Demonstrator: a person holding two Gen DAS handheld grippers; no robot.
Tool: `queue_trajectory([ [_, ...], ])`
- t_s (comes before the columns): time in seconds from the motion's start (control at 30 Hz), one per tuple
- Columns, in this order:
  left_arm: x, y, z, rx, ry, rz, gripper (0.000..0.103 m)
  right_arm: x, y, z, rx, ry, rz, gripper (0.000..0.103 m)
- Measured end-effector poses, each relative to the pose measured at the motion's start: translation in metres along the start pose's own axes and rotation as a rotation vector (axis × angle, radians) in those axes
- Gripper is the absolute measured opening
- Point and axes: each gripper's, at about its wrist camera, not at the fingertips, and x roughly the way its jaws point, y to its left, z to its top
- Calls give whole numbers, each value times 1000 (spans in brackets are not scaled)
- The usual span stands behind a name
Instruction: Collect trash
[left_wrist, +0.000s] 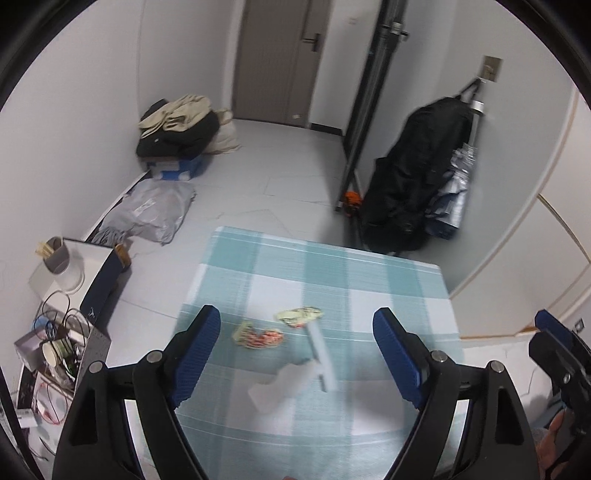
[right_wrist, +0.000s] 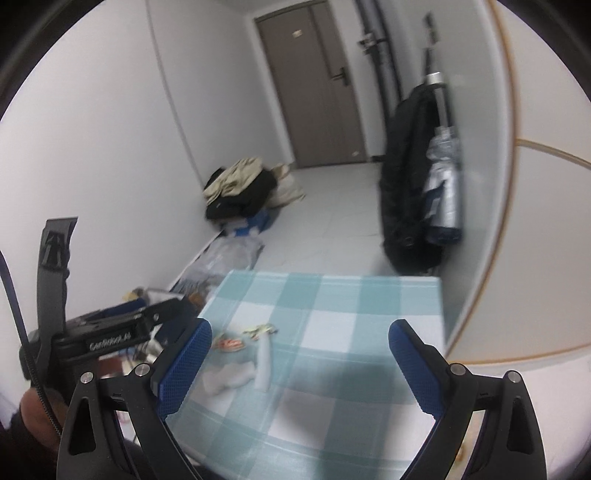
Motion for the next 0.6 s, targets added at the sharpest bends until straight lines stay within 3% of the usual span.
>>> queue_trajectory([
  [0.23, 14, 31, 6, -68, 18, 41, 85, 38, 16, 4, -63, 71, -27, 97],
  [0.47, 23, 59, 4, -124, 44, 64, 85, 90, 30, 7, -105, 167, 8, 97],
  [0.6, 30, 71, 0, -150, 82, 61, 85, 126, 34, 2, -105, 249, 25, 89],
])
